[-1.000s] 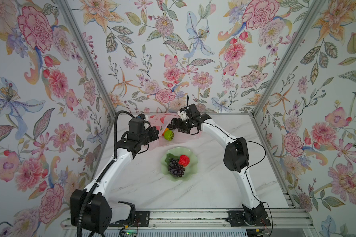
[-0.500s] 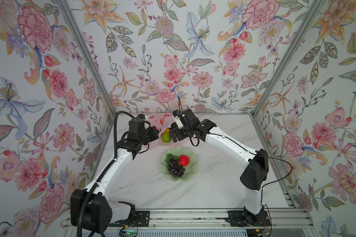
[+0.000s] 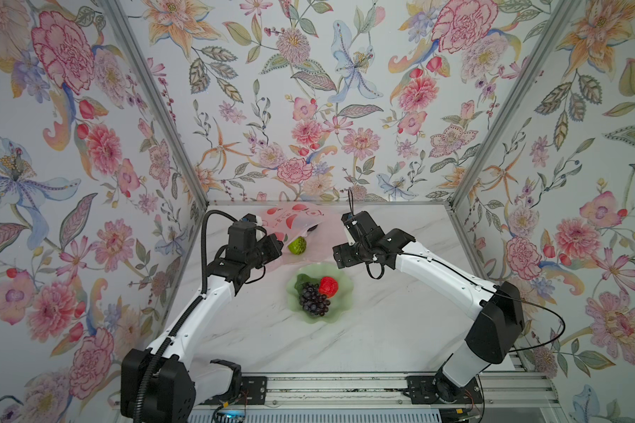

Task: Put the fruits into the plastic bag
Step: 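Withdraw the right gripper from the bag down toward the plate, then lower the right gripper onto the red apple and close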

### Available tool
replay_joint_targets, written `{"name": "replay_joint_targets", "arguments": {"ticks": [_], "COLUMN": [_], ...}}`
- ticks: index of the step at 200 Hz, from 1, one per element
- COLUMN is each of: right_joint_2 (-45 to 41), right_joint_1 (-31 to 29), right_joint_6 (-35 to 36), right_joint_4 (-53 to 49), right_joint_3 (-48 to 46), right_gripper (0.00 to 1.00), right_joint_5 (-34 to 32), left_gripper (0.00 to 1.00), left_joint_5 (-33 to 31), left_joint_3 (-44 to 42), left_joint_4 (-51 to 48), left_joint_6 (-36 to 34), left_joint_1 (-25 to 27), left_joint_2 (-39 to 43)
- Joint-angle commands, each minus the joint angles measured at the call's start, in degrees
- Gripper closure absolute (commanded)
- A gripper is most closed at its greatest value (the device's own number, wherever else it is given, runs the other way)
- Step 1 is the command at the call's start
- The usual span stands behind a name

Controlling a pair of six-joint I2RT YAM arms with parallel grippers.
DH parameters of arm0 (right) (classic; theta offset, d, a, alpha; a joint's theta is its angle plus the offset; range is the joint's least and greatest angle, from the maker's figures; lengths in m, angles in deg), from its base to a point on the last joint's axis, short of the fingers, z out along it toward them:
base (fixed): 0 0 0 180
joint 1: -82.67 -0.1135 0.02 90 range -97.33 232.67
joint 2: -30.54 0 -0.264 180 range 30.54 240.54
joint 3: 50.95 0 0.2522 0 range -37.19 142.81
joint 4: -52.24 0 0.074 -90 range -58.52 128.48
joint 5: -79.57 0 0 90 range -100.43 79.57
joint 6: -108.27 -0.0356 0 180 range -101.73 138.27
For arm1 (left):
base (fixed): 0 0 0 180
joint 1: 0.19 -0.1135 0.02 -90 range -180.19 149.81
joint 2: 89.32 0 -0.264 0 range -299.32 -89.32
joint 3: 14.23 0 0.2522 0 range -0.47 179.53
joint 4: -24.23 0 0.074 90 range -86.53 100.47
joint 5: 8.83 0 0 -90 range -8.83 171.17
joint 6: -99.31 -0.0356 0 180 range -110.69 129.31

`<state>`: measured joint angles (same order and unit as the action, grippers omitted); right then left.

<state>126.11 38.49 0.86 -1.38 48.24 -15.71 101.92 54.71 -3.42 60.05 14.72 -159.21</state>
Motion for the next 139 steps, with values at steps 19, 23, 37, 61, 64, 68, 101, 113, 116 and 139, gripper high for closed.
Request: {"name": "replay_joint_targets", "arguments": {"ticks": [19, 23, 37, 61, 64, 68, 101, 113, 116, 139], "right_joint_2": [1.8, 2.1, 3.6, 6.5, 7.0, 7.5, 11.5, 12.8, 13.0, 14.6], "right_joint_1": [-3.3, -3.3, -3.7, -4.0, -4.0, -4.1, -4.0, -3.9, -3.9, -3.7], "right_joint_6": [-6.1, -6.5, -8.0, -9.0, -9.1, -9.0, -8.9, -8.9, -8.9, -9.0], "right_joint_4": [-4.4, -4.4, -4.4, -4.3, -4.3, -4.3, -4.3, -4.3, -4.3, -4.0], "right_joint_3": [-3.1, -3.3, -3.3, -2.4, -2.3, -2.0, -0.1, 0.3, 0.3, 0.7], "right_gripper": [0.2, 0.22, 0.26, 0.29, 0.29, 0.3, 0.3, 0.3, 0.3, 0.3], "right_joint_5": [7.6, 7.8, 8.6, 9.2, 9.3, 9.6, 10.3, 10.3, 10.3, 10.6], "left_gripper": [1.0, 1.0, 1.0, 1.0, 1.0, 1.0, 1.0, 1.0, 1.0, 1.0], "left_joint_5": [2.0, 2.2, 2.4, 2.5, 2.5, 2.5, 2.6, 2.5, 2.4, 2.3], "left_joint_3": [-2.5, -2.6, -2.9, -2.9, -2.9, -2.9, -2.9, -2.7, -2.6, -2.2], "left_joint_4": [2.7, 2.8, 3.0, 3.0, 2.9, 2.9, 2.3, 2.0, 1.8, 1.0], "left_joint_6": [2.7, 2.8, 3.0, 3.1, 3.1, 3.0, 2.6, 2.3, 2.2, 1.5], "left_joint_1": [0.7, 0.7, 1.0, 1.5, 1.5, 1.5, 1.5, 1.6, 1.5, 1.5], "left_joint_2": [1.8, 1.8, 1.9, 2.2, 2.1, 2.3, 2.7, 2.8, 2.8, 2.9]}}
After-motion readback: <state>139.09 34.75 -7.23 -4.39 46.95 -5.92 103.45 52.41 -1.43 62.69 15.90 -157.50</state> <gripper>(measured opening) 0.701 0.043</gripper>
